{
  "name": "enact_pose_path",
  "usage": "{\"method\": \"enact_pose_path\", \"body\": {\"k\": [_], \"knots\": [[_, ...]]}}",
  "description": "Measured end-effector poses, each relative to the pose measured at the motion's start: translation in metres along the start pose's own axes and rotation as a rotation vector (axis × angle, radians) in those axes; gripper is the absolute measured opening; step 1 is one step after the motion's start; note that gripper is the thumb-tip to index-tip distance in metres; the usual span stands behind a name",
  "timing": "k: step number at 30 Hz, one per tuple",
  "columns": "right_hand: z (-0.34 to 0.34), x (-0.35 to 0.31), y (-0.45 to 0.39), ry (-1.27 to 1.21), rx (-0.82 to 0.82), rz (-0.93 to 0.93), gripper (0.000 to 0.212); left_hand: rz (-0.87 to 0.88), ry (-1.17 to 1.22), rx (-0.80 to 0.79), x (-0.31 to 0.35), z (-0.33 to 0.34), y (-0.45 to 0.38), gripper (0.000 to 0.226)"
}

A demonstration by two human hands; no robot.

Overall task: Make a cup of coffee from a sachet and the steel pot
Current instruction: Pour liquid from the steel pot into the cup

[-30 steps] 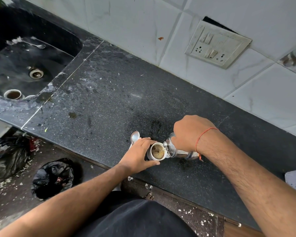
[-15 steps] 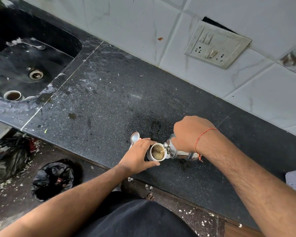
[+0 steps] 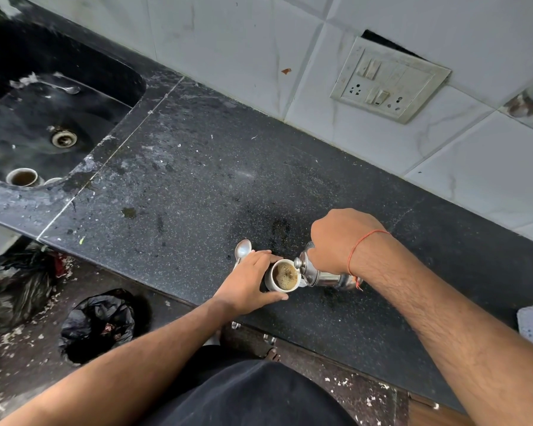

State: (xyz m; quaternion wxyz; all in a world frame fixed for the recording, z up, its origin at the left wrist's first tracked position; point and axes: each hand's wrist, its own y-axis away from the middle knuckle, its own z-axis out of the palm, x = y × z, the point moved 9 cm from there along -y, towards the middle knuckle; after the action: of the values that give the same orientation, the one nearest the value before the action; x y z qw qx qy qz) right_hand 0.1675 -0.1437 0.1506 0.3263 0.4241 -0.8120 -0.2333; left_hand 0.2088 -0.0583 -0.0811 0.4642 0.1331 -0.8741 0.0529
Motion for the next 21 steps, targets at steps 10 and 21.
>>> {"method": "enact_pose_path", "body": {"k": [10, 21], "knots": [[-0.0005, -0.0025, -0.003, 0.015, 0.011, -0.019, 0.018, -0.002, 0.002, -0.003, 0.0011, -0.0006, -0.0004, 0.085], [-0.0001, -0.0021, -0.0044, 0.01, 0.022, -0.024, 0.025, 0.002, 0.009, 0.0, 0.0018, -0.0012, 0.0005, 0.084]]}}
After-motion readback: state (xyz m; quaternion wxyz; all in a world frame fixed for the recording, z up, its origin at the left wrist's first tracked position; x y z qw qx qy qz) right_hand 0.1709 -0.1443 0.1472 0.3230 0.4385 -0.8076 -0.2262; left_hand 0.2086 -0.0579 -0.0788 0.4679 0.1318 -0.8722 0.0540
